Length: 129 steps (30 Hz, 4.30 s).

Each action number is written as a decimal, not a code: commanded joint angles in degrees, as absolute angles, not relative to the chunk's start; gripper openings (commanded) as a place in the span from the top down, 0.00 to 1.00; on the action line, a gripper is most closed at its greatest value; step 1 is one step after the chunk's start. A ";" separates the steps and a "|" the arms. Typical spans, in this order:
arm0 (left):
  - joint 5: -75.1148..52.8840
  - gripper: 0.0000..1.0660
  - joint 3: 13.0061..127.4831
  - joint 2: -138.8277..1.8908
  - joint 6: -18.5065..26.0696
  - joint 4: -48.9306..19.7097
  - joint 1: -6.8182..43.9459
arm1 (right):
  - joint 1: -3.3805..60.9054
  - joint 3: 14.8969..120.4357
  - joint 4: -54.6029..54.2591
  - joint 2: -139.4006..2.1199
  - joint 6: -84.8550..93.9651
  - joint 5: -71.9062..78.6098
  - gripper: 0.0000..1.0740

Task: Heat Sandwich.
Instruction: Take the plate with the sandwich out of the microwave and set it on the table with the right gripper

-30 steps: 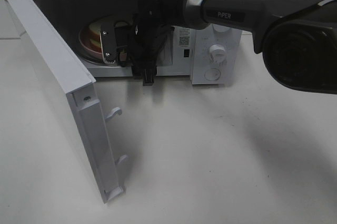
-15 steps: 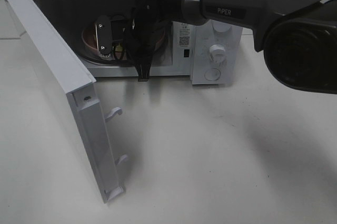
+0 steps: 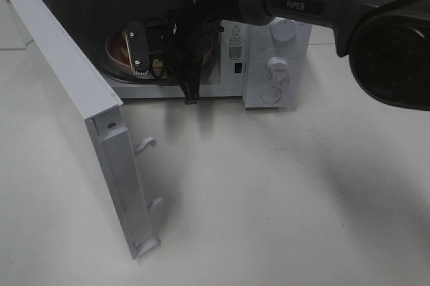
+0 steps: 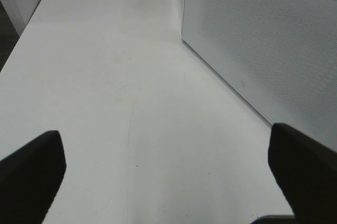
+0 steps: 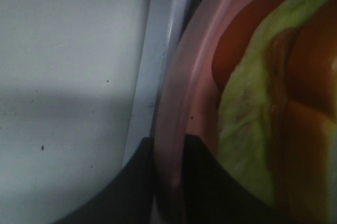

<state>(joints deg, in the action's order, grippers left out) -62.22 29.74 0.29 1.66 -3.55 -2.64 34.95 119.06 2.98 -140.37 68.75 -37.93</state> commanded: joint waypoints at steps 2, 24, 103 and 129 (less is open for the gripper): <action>-61.54 0.09 29.51 0.63 1.49 -3.61 -2.81 | 34.84 115.05 1.26 -138.77 72.25 -40.97 1.00; -61.54 0.09 29.51 0.63 1.49 -3.61 -2.81 | 32.83 94.19 -7.39 -124.22 91.39 -28.19 1.00; -61.54 0.09 29.51 0.63 1.49 -3.61 -2.81 | 33.00 37.76 -11.80 -71.79 97.75 -12.95 1.00; -61.54 0.09 29.51 0.63 1.49 -3.61 -2.81 | 33.00 28.25 17.88 -49.05 65.49 -30.48 0.99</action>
